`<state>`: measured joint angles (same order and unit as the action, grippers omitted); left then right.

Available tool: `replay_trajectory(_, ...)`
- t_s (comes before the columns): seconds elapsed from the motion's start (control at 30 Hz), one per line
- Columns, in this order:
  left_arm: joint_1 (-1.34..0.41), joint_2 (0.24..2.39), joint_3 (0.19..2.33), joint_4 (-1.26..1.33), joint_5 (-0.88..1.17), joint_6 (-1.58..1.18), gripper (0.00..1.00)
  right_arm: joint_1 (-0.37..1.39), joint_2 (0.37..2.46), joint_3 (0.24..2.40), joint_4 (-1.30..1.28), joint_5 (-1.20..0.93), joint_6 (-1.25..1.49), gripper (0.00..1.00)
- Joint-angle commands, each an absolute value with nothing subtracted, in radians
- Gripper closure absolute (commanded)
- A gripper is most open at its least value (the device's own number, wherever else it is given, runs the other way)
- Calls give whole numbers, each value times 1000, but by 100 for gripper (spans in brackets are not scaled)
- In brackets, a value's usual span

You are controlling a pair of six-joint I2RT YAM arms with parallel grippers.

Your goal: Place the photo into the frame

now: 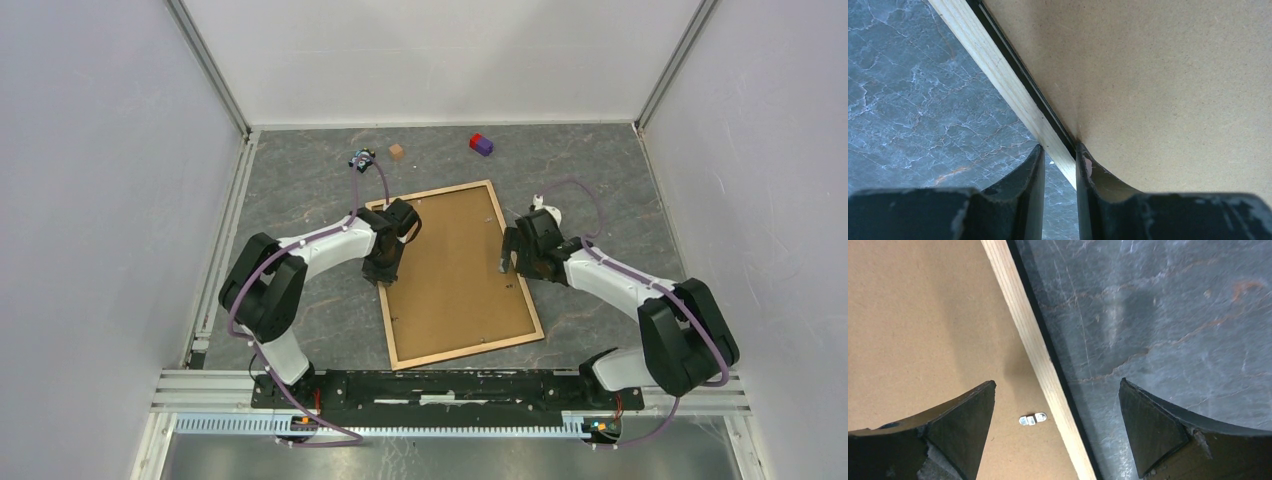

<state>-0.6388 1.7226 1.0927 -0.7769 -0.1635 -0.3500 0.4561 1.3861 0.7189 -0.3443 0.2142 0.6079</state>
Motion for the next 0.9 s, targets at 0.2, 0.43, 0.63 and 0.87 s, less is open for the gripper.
replay_trajectory(0.2, -641, 1739, 1121, -790, -151, -311, 96, 534, 1398, 708, -451, 354, 754, 2)
replay_trajectory(0.43, -640, 1743, 1124, -789, -141, -311, 97, 561, 1386, 640, -416, 291, 685, 17)
replay_trajectory(0.63, -638, 1744, 1124, -790, -140, -311, 97, 561, 1322, 581, -405, 301, 692, 20)
replay_trajectory(0.87, -638, 1744, 1124, -790, -135, -311, 97, 561, 1277, 541, -402, 306, 674, 25)
